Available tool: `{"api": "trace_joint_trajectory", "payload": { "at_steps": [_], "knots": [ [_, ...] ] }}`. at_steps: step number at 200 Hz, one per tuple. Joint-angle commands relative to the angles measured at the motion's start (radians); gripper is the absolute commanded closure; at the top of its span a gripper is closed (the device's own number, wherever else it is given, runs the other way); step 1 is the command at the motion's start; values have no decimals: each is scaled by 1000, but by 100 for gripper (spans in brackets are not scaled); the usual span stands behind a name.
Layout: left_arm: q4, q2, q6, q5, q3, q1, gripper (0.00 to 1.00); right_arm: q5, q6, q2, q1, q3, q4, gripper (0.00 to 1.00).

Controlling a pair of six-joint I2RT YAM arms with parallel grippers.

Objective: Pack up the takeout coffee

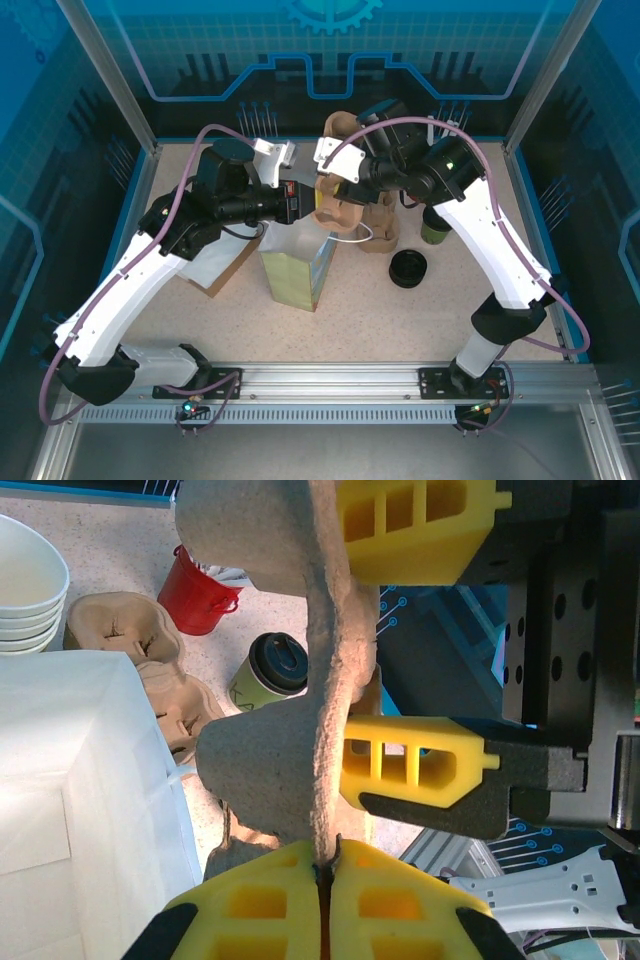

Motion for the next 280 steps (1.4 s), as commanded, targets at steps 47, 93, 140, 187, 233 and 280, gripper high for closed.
{"api": "trace_joint_trajectory", "payload": {
  "at_steps": [47,93,140,187,233,280],
  "knots": [
    [22,-26,-10,-25,-8,-8,88,-42,20,-22,-3,-13,19,55],
    [-17,-52,20,-74,20,-8,62,-39,27,-39,-19,-44,24,55],
    [-100,-108,24,-183,51,5,44,-44,46,-56,-38,-65,38,55],
    [-281,-178,-107,-205,33,203,38,-68,95,-85,-55,-91,68,55],
    [-387,-239,-105,-202,0,301,30,-100,156,-147,-68,-171,128,56],
    [-449,-262,-123,-225,-28,308,27,-143,215,-219,-74,-248,199,56]
  ]
}}
